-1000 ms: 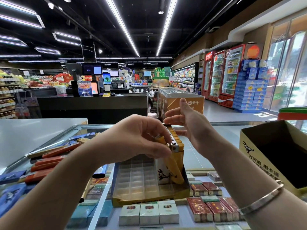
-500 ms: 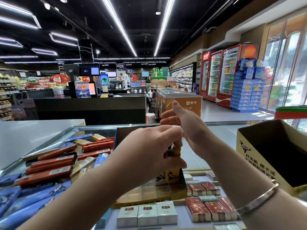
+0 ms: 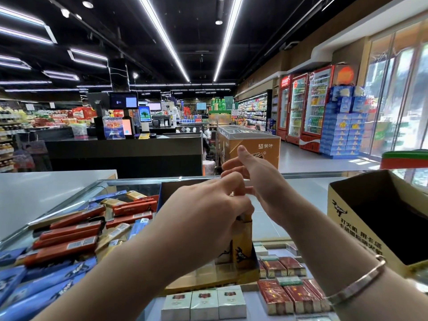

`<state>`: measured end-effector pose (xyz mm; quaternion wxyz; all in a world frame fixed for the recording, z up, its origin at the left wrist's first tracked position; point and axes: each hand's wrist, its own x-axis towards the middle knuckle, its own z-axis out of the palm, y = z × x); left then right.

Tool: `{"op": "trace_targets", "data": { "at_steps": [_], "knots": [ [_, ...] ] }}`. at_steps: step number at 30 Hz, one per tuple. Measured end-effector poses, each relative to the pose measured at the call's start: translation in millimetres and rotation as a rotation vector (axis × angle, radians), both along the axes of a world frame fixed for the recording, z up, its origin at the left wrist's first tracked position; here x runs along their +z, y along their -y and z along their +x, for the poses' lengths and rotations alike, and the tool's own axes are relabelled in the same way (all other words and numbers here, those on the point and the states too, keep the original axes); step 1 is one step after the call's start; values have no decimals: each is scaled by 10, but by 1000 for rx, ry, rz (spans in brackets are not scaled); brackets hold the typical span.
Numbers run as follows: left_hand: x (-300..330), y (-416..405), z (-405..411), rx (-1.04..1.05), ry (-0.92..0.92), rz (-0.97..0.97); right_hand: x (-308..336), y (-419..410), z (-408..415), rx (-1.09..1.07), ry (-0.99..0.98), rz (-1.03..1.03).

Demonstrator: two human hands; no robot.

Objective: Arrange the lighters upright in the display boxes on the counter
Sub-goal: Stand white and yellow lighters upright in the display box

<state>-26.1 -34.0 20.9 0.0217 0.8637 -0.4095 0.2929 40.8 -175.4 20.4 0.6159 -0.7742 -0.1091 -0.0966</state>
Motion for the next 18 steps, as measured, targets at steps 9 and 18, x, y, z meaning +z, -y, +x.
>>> {"op": "trace_targets", "data": {
  "at_steps": [9, 18],
  "knots": [
    [12, -120, 161, -99, -175, -127, -22, 31, 32, -10, 6, 38],
    [-10, -203, 311, -212, -313, -297, -92, 47, 69, 114, -252, -59]
  ]
}}
